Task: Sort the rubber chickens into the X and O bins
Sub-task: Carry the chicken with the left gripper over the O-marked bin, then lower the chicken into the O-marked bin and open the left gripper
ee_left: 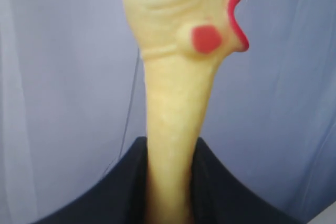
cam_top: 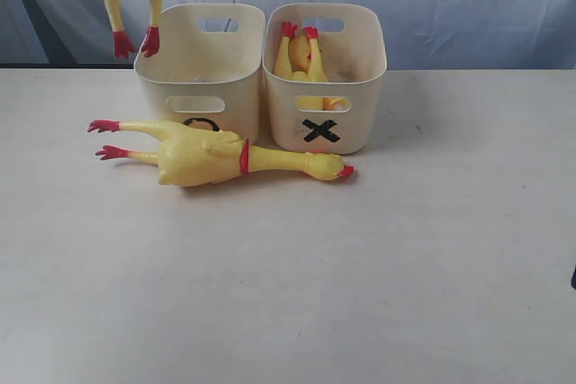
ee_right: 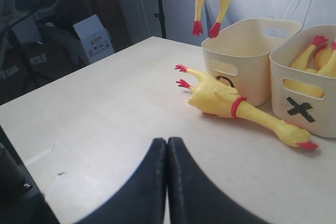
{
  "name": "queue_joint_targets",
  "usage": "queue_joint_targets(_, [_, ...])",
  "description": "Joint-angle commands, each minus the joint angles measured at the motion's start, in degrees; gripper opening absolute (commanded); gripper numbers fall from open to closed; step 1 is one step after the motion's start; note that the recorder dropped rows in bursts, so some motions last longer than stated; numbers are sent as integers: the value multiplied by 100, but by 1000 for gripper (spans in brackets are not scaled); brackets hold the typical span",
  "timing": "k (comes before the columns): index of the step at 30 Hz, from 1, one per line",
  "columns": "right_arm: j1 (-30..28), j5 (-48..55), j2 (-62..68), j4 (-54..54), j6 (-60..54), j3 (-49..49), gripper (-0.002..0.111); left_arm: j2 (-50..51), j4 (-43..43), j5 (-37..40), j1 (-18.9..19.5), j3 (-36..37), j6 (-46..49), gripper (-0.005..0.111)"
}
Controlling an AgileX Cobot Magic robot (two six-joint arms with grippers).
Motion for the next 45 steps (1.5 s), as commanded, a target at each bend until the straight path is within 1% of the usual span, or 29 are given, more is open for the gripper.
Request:
queue_joint_targets(1, [-30,-74,-16,20,-13,27,-1,82,-154,-179,-24,-337,-159,0])
queue_joint_targets(6, [-30,-74,-16,20,-13,27,-1,316,-154,-140,-24,-616,-541,0])
queue_joint_targets(9, [-30,-74,-16,20,-13,27,-1,400,-154,-128,-93,-693,-621,0])
queue_joint_targets(19, [-30,-64,-16,20,-13,27,-1,800,-154,-430,-431,-899,-493,0])
queue_joint_targets(24, [-30,-64,-16,20,-13,27,-1,1001,-154,-418,-542,-1045,-58,0])
queue_joint_targets(26, [-30,-74,-16,20,-13,27,-1,1143,-154,-418,-660,-1065,159,0])
queue_joint_targets(28, [-30,-74,-16,20,-13,27,-1,1300,-154,-428,-739,-1078,159,0])
queue_joint_targets(34, [-30,-74,-16,20,-13,27,-1,1622,-154,-463,-775,-1078,216,0])
queue_joint_targets(38, [-30,-126,-16,20,-13,27,-1,1661,263,-507,-775,-1078,220,0])
queue_joint_targets(40, [-30,-151,-16,20,-13,27,-1,1661,719,-465,-775,-1078,136,0])
queue_joint_targets(41, [-30,-151,-16,20,-13,27,-1,1661,1048,-441,-787,-1078,-57,0])
queue_joint_targets(43, [-30,-151,-16,20,-13,27,-1,1661,1436,-426,-812,-1078,-267,0])
queue_joint_targets(45, [-30,-151,-16,20,-13,27,-1,1661,1606,-426,-825,-1078,-336,0])
